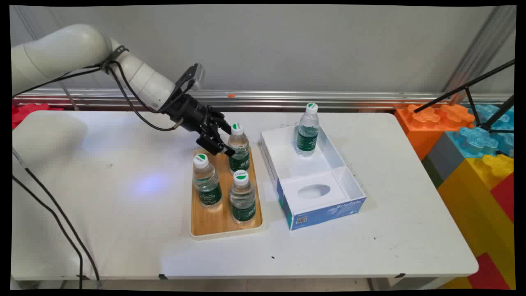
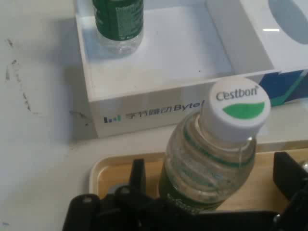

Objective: Pick up the green bottle from the white box, then place the picked object on the tray

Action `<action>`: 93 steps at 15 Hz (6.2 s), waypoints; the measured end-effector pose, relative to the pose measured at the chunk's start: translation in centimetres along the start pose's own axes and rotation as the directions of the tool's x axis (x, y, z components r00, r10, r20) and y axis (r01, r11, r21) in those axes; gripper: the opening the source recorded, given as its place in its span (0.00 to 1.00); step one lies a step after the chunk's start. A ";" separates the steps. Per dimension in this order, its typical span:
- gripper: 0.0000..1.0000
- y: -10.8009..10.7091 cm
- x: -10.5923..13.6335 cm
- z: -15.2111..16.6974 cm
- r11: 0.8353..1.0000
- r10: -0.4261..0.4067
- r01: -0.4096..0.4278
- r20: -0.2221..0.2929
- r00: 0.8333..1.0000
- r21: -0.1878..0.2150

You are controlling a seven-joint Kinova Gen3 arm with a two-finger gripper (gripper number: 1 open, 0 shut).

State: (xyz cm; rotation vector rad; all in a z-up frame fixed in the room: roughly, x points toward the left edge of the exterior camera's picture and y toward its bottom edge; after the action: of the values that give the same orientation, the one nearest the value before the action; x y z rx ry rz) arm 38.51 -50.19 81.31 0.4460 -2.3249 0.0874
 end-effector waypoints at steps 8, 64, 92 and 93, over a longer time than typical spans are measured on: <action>1.00 0.9 2.6 -2.5 0.999 -0.021 0.022 -0.027 0.999 0.043; 0.00 -9.8 11.4 16.9 0.956 0.282 -0.293 -0.192 0.940 -0.031; 0.00 -3.7 17.2 -0.9 0.978 0.058 0.002 -0.278 0.959 0.211; 0.00 -2.8 16.9 -3.0 0.971 0.035 0.030 -0.267 0.963 0.239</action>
State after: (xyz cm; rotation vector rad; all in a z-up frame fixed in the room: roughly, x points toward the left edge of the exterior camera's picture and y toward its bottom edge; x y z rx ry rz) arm 30.36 -57.17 95.04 0.5173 -2.0530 0.4109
